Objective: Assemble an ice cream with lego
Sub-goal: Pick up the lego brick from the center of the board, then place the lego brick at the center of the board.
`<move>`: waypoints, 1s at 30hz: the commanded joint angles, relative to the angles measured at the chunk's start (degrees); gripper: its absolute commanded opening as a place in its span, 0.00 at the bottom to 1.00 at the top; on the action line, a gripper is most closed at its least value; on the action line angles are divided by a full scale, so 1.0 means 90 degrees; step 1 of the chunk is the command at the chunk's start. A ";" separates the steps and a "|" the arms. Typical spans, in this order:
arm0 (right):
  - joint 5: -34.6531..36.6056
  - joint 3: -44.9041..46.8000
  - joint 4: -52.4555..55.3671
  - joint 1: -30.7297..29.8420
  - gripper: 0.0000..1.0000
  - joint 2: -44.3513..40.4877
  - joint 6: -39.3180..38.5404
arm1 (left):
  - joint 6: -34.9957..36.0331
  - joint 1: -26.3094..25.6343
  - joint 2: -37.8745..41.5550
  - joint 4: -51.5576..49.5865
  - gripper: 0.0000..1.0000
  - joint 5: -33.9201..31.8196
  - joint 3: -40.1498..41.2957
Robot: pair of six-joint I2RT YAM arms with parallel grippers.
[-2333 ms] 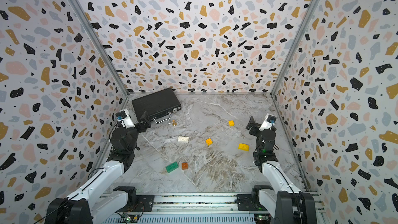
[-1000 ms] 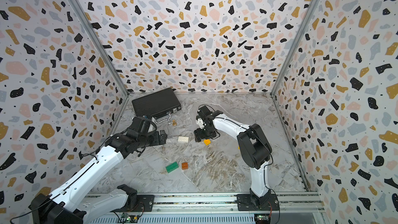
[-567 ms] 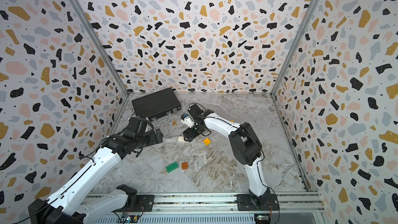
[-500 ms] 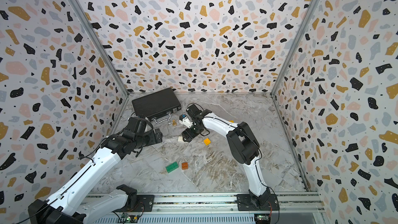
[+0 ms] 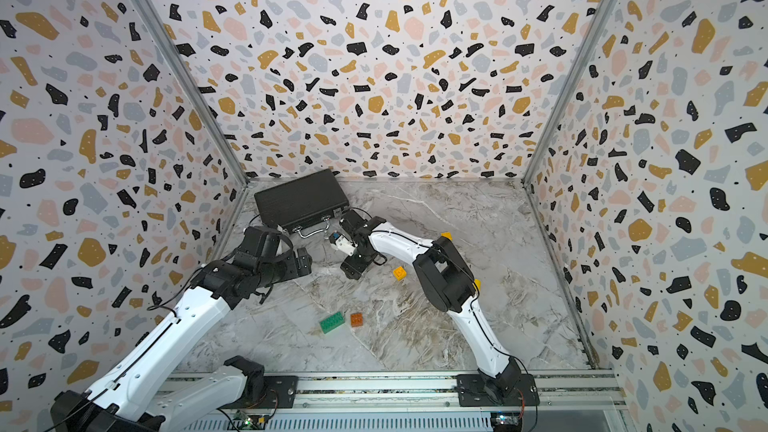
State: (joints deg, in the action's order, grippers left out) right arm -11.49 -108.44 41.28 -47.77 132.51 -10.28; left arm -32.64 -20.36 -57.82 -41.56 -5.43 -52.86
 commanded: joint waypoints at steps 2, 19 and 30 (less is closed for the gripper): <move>0.0514 0.0235 -0.0292 -0.0060 0.62 -0.0287 0.0035 | -0.0029 0.0026 0.0121 0.0010 0.99 -0.0039 -0.0142; 0.1572 0.2975 -0.0725 -0.0051 0.00 -0.2422 0.5230 | 0.0403 0.0023 0.0282 0.0199 0.99 0.0640 -0.0160; 0.1882 0.3660 -0.1288 -0.0306 0.36 -0.2438 0.6118 | 0.0653 0.0023 0.0189 0.0367 1.00 0.1349 -0.0080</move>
State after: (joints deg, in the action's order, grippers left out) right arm 4.23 -76.01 31.07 -49.87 111.81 40.71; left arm -28.23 -20.36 -56.01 -40.18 4.36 -52.86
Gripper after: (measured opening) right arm 0.340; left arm 0.994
